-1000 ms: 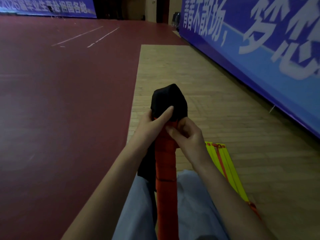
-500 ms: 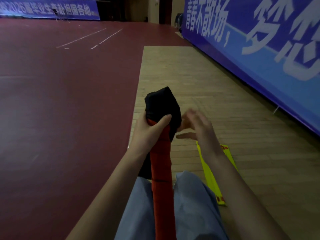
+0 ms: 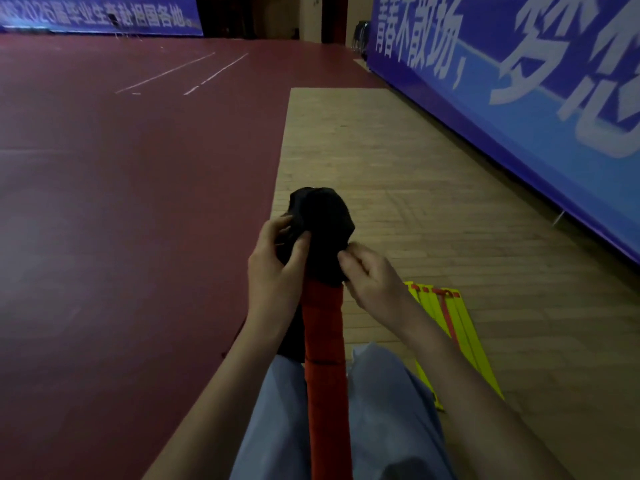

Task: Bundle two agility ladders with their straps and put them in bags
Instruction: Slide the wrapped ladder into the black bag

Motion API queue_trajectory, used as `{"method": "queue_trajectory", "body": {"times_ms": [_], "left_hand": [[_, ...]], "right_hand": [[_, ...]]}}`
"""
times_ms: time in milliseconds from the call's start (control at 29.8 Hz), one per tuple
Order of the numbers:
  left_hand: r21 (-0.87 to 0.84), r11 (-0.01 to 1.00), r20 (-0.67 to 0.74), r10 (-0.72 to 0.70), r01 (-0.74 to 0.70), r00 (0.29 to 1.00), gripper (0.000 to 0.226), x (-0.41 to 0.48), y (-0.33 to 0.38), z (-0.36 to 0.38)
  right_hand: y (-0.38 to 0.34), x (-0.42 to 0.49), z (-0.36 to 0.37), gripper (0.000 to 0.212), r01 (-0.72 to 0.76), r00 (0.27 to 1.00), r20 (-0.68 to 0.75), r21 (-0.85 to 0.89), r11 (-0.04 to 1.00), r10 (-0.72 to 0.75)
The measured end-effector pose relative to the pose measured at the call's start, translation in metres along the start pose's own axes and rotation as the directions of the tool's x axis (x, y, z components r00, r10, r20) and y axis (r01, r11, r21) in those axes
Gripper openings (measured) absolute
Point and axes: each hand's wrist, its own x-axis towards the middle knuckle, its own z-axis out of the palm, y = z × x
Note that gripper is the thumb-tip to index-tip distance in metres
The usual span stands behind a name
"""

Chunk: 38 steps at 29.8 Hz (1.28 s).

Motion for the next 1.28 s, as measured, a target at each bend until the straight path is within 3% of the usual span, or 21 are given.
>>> {"method": "queue_trajectory", "body": {"times_ms": [101,202,235,302,370,403,538,638,706,806,907,974,1041,1075,1142,1176,1277], "left_hand": [[0.174,0.983,0.069,0.045,-0.056,0.997,0.015,-0.007,-0.019,-0.005],[0.248,0.965,0.26,-0.157,0.091,0.953,0.018,-0.029,-0.048,-0.002],[0.231,0.945,0.307,-0.296,0.231,0.904,0.021,-0.038,-0.057,-0.003],[0.109,0.834,0.421,-0.532,0.541,0.735,0.022,-0.056,-0.07,-0.003],[0.015,0.698,0.506,-0.623,0.716,0.596,0.02,-0.069,-0.076,-0.006],[-0.003,0.667,0.506,-0.642,0.745,0.576,0.023,-0.073,-0.077,-0.008],[-0.125,0.637,0.29,-0.71,0.761,0.642,0.021,-0.068,-0.083,-0.004],[-0.011,0.764,0.189,-0.632,0.645,0.752,0.02,-0.053,-0.093,0.003],[0.037,0.753,0.235,-0.646,0.658,0.726,0.027,-0.048,-0.101,0.013],[-0.025,0.626,0.303,-0.738,0.779,0.603,0.041,-0.051,-0.101,0.03],[-0.055,0.632,0.37,-0.707,0.773,0.603,0.029,-0.054,-0.1,0.038],[-0.035,0.665,0.388,-0.679,0.746,0.623,0.029,-0.059,-0.1,0.038],[-0.012,0.695,0.373,-0.664,0.719,0.648,0.027,-0.069,-0.099,0.035],[0.001,0.714,0.371,-0.65,0.7,0.663,0.023,-0.075,-0.097,0.034],[0.036,0.747,0.363,-0.628,0.663,0.688,0.019,-0.091,-0.096,0.029],[0.07,0.758,0.363,-0.624,0.648,0.692,0.019,-0.101,-0.095,0.024],[0.218,0.808,0.457,-0.58,0.547,0.675,0.031,-0.131,-0.104,0.008]], "right_hand": [[0.03,-0.018,0.006,0.037,-0.067,0.99,0.114,-0.086,0.994,0.077],[0.055,-0.042,0.009,0.042,-0.152,0.968,0.171,-0.187,0.97,0.185],[0.061,-0.049,0.008,0.041,-0.198,0.954,0.191,-0.185,0.963,0.233],[0.07,-0.061,0.007,0.038,-0.3,0.897,0.284,-0.175,0.938,0.34],[0.075,-0.072,0.009,0.037,-0.361,0.837,0.38,-0.157,0.919,0.394],[0.077,-0.077,0.01,0.037,-0.383,0.816,0.411,-0.143,0.913,0.407],[0.075,-0.085,0.012,0.037,-0.47,0.741,0.52,-0.05,0.881,0.424],[0.072,-0.087,0.015,0.036,-0.488,0.692,0.59,-0.041,0.872,0.416],[0.073,-0.089,0.019,0.035,-0.504,0.671,0.599,-0.065,0.862,0.437],[0.08,-0.089,0.019,0.035,-0.515,0.662,0.568,-0.128,0.848,0.488],[0.085,-0.085,0.015,0.032,-0.498,0.778,0.376,-0.121,0.859,0.504],[0.09,-0.078,0.012,0.021,-0.55,0.834,0.125,0.107,0.828,0.538],[0.097,-0.063,0.012,0.027,-0.509,0.811,-0.161,0.281,0.813,0.563],[0.101,-0.054,0.013,0.04,-0.492,0.794,-0.229,0.302,0.817,0.563],[0.1,-0.037,0.018,0.065,-0.528,0.795,-0.194,0.244,0.813,0.575],[0.097,-0.031,0.022,0.066,-0.557,0.797,-0.133,0.215,0.802,0.589],[0.091,-0.03,0.042,0.04,-0.619,0.781,0.099,0.256,0.743,0.617]]}}
